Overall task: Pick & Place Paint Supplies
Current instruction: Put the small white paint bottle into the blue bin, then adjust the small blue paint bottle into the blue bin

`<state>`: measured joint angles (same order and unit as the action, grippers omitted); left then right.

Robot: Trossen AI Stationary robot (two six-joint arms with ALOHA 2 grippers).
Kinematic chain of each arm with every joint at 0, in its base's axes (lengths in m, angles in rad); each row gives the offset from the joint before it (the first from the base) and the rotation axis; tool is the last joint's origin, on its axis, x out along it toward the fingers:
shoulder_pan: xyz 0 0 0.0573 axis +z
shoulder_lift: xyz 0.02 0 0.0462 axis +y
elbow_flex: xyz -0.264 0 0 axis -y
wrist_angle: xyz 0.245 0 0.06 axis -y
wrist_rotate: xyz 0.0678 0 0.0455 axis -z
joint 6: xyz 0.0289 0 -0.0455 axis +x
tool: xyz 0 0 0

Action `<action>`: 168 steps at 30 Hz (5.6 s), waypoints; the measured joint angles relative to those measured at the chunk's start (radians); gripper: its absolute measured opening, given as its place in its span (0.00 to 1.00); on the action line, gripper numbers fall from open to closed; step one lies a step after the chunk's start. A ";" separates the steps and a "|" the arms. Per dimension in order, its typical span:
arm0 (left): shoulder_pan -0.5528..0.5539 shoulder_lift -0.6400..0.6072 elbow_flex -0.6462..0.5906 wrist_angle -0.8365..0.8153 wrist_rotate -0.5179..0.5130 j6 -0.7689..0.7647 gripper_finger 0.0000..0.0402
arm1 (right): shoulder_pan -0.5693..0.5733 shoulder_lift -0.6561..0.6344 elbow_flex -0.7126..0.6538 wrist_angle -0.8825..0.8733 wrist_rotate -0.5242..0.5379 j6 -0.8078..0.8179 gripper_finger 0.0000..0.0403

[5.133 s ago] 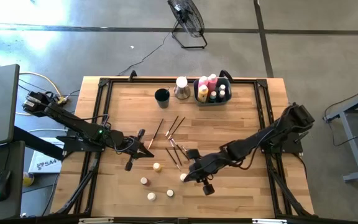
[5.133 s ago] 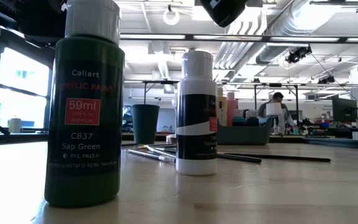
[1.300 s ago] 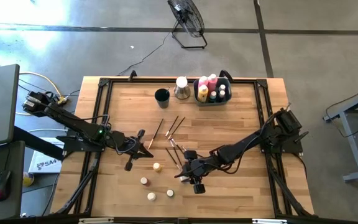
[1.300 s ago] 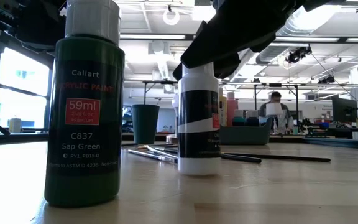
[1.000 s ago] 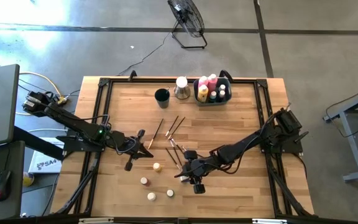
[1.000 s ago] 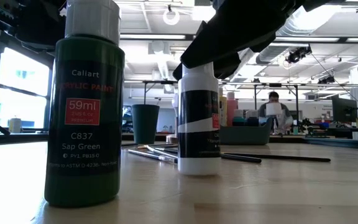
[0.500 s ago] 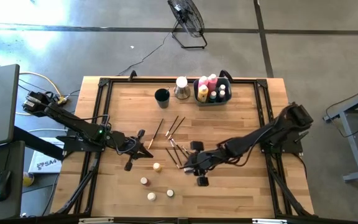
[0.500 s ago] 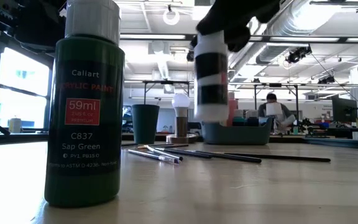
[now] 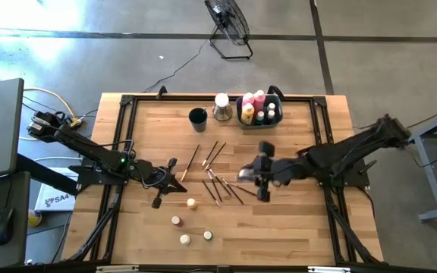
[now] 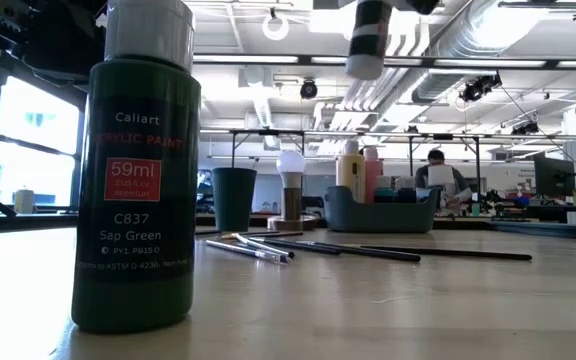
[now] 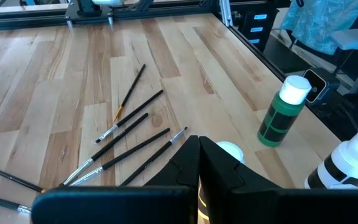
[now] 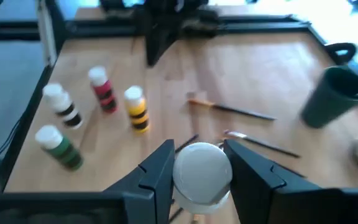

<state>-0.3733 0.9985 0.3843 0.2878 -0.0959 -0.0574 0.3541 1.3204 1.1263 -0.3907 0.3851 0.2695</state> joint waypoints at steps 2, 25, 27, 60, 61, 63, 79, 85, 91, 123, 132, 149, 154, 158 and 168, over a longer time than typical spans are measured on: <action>0.000 0.000 0.000 0.000 0.000 0.000 0.01 | -0.016 -0.047 0.000 -0.034 0.015 0.000 0.28; 0.000 0.000 0.000 0.001 -0.004 0.000 0.01 | -0.400 -0.243 0.000 -0.330 0.159 0.050 0.28; 0.000 0.000 0.000 0.000 -0.003 0.000 0.01 | -0.435 -0.232 0.000 -0.352 0.148 0.056 0.28; 0.000 0.000 0.000 -0.003 0.001 -0.003 0.01 | -0.885 -0.229 -0.394 0.064 -0.262 -0.026 0.29; 0.000 0.000 0.000 -0.003 0.001 -0.003 0.01 | -0.889 -0.229 -0.394 0.057 -0.263 -0.027 0.29; 0.000 0.000 0.000 -0.008 0.000 -0.003 0.01 | -0.898 -0.229 -0.394 0.041 -0.265 -0.027 0.28; 0.000 0.000 0.000 -0.038 -0.004 0.001 0.01 | -0.973 -0.243 -0.394 0.033 -0.186 -0.065 0.28; 0.000 0.000 0.000 -0.040 -0.004 0.001 0.01 | -1.018 -0.241 -0.394 0.062 -0.184 -0.083 0.29; 0.000 0.000 0.000 -0.045 -0.005 0.001 0.01 | -1.036 -0.220 -0.393 0.067 -0.206 -0.091 0.28; 0.000 0.000 0.000 -0.055 -0.030 0.000 0.01 | -1.064 0.003 -0.393 0.185 -0.227 -0.109 0.30; 0.000 0.000 0.000 -0.055 -0.029 -0.003 0.01 | -1.064 0.011 -0.391 0.169 -0.234 -0.118 0.35; 0.000 0.000 0.000 -0.055 -0.029 -0.003 0.01 | -1.061 -0.088 -0.397 0.035 -0.287 -0.137 0.35; 0.000 0.000 0.000 -0.055 -0.029 -0.003 0.01 | -1.061 -0.211 -0.396 -0.032 -0.288 -0.142 0.32; 0.000 0.000 0.000 -0.053 -0.029 -0.003 0.01 | -1.057 -0.316 -0.396 -0.003 -0.299 -0.138 0.30; 0.000 0.000 0.000 -0.052 -0.029 -0.003 0.01 | -0.991 -0.500 -0.393 0.058 -0.440 -0.036 0.29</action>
<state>-0.3733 0.9985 0.3843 0.2356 -0.1246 -0.0608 -0.6372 0.8199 0.7334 -0.3329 -0.0549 0.2339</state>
